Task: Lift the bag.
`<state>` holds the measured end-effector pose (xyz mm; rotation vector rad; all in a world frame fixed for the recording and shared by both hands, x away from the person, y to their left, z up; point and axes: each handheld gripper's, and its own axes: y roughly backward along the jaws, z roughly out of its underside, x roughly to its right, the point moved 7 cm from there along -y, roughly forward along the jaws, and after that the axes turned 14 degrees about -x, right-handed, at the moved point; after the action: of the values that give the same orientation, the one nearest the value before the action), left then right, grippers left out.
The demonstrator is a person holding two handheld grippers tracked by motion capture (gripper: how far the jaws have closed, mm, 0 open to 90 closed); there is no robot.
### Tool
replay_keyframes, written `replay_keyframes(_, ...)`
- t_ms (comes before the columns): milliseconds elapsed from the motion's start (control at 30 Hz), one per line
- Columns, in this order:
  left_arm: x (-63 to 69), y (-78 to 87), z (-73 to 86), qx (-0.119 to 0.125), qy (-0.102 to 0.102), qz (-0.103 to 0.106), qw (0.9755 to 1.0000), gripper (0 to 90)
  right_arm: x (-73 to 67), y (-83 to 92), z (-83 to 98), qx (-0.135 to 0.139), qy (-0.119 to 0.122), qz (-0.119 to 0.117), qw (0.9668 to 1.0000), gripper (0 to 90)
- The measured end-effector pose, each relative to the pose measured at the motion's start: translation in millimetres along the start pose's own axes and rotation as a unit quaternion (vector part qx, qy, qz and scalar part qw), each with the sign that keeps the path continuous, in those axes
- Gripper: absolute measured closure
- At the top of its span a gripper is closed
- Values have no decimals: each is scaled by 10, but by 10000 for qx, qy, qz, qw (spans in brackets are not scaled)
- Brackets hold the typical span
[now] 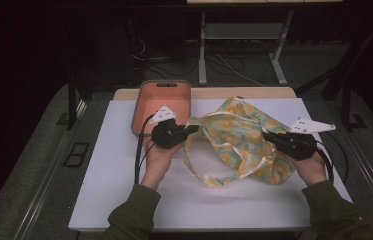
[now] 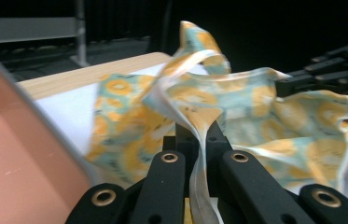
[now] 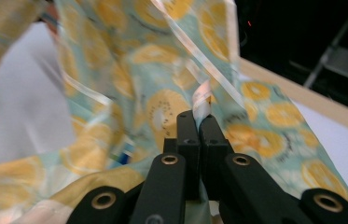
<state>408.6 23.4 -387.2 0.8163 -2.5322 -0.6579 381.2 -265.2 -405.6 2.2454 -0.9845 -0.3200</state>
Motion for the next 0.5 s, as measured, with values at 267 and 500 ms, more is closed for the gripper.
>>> replay_keyframes(267, -155, -361, 101, -336, 213, -302, 9988, 887, 214, -355, 162, -599, -287, 24, 9978, 887)
replay_keyframes(500, -92, -522, 187, -705, 94, -254, 9971, 877, 243, -609, 296, -1066, -339, -57, 9937, 885)
